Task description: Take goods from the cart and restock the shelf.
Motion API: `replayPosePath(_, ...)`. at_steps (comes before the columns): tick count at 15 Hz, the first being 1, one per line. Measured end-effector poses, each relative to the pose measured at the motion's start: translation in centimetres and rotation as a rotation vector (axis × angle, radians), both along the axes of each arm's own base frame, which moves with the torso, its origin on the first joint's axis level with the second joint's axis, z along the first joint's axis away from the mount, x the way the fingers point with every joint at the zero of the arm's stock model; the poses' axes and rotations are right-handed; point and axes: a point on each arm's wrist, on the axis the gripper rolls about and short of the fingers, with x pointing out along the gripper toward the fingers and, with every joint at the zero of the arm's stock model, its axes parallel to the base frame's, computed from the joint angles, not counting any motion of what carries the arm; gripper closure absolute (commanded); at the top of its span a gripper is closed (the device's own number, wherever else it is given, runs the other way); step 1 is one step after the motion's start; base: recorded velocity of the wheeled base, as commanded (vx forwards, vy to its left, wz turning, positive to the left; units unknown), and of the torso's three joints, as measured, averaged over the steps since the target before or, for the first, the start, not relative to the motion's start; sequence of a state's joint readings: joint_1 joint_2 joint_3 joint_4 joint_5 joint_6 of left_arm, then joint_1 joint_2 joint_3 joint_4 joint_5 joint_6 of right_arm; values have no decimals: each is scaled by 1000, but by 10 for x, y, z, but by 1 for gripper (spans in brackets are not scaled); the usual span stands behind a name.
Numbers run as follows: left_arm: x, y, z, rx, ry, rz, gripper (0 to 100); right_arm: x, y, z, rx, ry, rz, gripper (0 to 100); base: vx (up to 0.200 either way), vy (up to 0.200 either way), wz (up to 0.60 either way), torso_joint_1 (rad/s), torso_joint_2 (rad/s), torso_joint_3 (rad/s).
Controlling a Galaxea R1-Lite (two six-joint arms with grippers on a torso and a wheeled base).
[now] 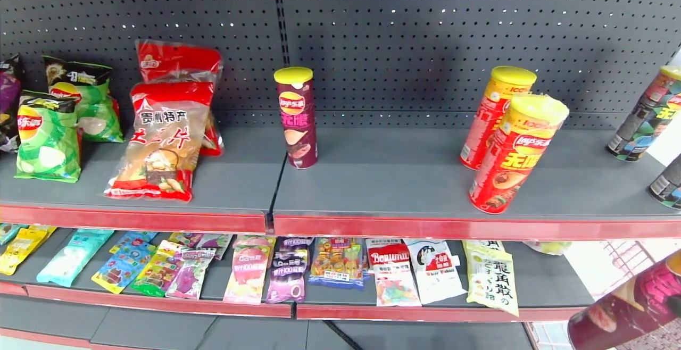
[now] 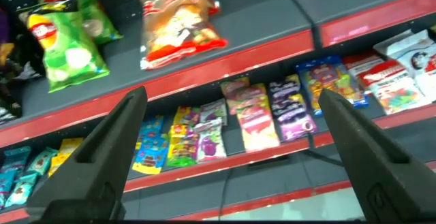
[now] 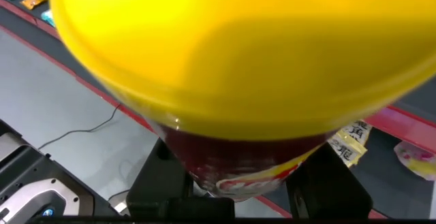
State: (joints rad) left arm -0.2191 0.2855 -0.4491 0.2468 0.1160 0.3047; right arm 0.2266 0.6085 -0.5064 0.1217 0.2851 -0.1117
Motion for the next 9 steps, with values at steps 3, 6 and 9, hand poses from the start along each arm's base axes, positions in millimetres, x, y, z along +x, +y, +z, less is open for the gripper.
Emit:
replayPosePath(3, 0, 0, 0, 4, 0, 0, 0, -1, 0, -3, -1, 4, 0, 100, 0, 200, 0, 5, 4, 4)
replayPosePath(6, 0, 0, 0, 4, 1, -2, 0, -2, 0, -3, -1, 2, 0, 100, 0, 133, 0, 2, 2, 2)
replayPosePath(9, 0, 0, -1, 7, 0, -2, 0, -2, -1, -4, 0, 1, 0, 100, 0, 0, 0, 0, 0, 0)
